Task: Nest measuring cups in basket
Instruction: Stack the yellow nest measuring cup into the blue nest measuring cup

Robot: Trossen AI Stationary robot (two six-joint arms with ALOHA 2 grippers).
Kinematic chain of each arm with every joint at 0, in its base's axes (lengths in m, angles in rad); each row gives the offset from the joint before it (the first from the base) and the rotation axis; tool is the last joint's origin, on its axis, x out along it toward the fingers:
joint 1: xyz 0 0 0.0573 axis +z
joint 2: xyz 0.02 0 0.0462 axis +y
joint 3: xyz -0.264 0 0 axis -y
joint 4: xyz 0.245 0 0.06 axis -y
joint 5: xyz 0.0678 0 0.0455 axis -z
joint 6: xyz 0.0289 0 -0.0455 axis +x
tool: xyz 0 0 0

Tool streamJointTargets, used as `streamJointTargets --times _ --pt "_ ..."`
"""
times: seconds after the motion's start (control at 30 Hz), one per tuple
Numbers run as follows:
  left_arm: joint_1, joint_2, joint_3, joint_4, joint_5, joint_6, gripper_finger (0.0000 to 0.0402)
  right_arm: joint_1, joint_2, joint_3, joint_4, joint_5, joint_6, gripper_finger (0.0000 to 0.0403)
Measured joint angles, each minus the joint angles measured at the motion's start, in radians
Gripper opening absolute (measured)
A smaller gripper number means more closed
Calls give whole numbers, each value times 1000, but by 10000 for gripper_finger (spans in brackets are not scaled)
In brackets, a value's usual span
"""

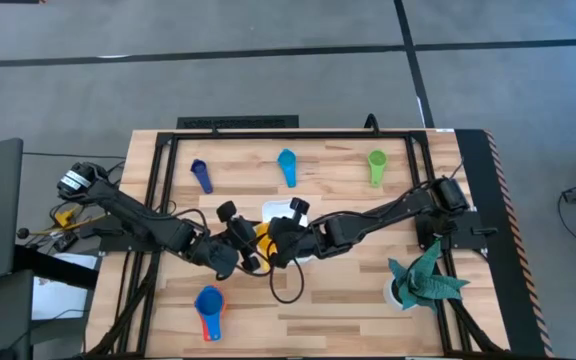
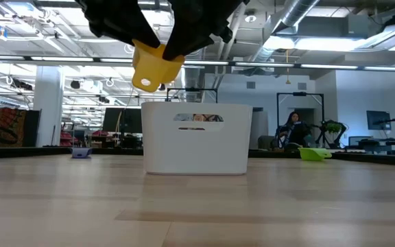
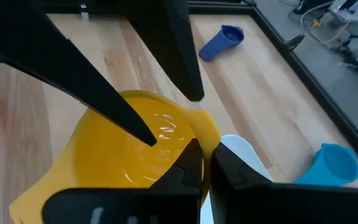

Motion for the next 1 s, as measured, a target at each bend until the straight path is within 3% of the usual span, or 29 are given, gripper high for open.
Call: streamJointTargets --times 0.2,0.47,0.8,1.0 --pt "19 0 0 -7 29 94 122 22 0 0 5 41 -10 24" --pt "56 -1 0 -17 106 60 13 37 0 -1 2 48 -15 22" --pt "64 -11 0 -62 152 15 6 41 -2 0 -25 2 11 56" --pt "46 -93 53 -306 160 -176 3 68 -8 0 -93 -33 62 109"
